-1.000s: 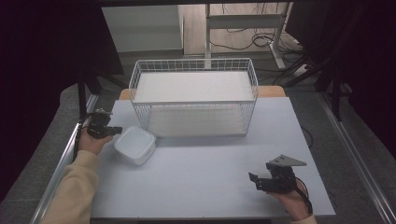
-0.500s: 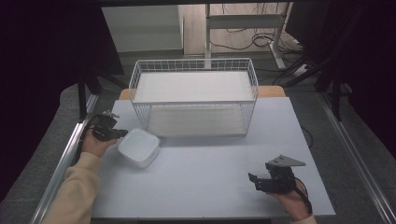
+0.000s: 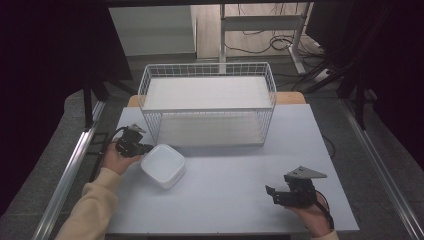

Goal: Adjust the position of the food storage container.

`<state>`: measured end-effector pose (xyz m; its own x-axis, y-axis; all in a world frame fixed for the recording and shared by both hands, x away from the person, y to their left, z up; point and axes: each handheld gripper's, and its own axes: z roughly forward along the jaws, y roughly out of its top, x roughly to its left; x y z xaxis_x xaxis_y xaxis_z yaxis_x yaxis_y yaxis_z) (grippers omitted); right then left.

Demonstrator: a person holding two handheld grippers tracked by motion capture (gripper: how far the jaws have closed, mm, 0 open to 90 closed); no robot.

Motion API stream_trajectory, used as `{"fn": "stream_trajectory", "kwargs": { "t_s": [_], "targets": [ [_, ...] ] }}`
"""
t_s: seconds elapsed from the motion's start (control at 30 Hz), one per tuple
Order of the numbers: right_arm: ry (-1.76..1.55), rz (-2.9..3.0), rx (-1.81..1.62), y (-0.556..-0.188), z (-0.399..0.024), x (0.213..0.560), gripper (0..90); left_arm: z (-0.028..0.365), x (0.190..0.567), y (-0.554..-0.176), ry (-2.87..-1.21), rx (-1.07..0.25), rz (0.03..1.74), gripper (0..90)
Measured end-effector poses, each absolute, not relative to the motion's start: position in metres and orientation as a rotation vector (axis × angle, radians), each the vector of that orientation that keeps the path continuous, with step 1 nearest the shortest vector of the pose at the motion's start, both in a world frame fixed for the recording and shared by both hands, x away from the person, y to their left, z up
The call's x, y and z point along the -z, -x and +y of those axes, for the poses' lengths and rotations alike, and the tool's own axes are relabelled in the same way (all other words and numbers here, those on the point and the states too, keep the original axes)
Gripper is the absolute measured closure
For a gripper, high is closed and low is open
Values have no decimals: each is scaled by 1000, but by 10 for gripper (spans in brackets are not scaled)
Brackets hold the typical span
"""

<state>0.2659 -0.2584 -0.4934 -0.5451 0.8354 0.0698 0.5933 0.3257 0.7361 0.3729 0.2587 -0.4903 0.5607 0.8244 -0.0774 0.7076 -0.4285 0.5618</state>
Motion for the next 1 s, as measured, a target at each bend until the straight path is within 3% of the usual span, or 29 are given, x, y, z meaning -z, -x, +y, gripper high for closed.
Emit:
{"fn": "stream_trajectory", "kwargs": {
  "t_s": [0.6, 1.0],
  "targets": [
    [-1288, 2279, -1046, -266, -257, 494, 200, 209, 492, -365, -2249, -164, 1098, 900],
    [-1293, 2278, -1042, -266, -257, 495, 199, 197, 490, -357, -2252, -172, 1060, 900]
  ]
}}
